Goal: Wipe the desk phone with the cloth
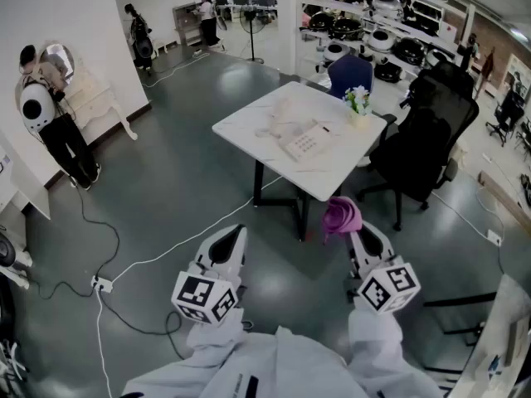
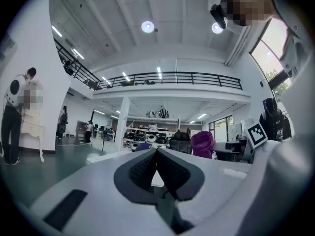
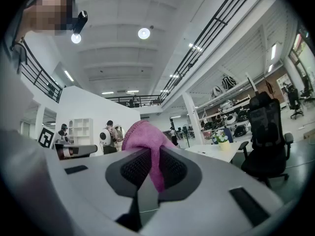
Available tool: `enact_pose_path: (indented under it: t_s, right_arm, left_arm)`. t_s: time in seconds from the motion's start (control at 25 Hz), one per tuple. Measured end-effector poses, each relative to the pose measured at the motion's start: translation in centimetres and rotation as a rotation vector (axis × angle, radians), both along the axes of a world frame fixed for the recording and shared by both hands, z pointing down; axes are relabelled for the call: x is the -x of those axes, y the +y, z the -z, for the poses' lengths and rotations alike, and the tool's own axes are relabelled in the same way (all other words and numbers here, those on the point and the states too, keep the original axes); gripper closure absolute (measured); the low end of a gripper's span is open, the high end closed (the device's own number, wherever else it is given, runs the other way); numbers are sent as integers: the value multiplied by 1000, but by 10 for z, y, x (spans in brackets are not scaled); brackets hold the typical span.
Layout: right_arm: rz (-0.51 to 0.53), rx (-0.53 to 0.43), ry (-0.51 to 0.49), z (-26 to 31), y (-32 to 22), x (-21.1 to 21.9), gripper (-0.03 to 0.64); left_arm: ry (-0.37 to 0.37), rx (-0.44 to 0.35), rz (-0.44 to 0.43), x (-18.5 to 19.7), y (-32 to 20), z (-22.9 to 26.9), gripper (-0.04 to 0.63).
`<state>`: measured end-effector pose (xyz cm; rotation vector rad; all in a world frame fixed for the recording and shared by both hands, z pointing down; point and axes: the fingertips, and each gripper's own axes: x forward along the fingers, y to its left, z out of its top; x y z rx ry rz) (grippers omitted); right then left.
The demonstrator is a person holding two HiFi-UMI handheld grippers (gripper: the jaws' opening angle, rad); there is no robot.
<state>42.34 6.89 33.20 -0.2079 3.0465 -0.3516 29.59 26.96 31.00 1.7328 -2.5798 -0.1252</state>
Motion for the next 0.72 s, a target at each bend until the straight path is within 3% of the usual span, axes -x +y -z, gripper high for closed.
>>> enact_pose_path:
  t_s: [0.72]
  right_arm:
    - [3,-2,-6,3,-5,-13,584]
  left_arm:
    - [6,5,15,-13,-2,-1,597]
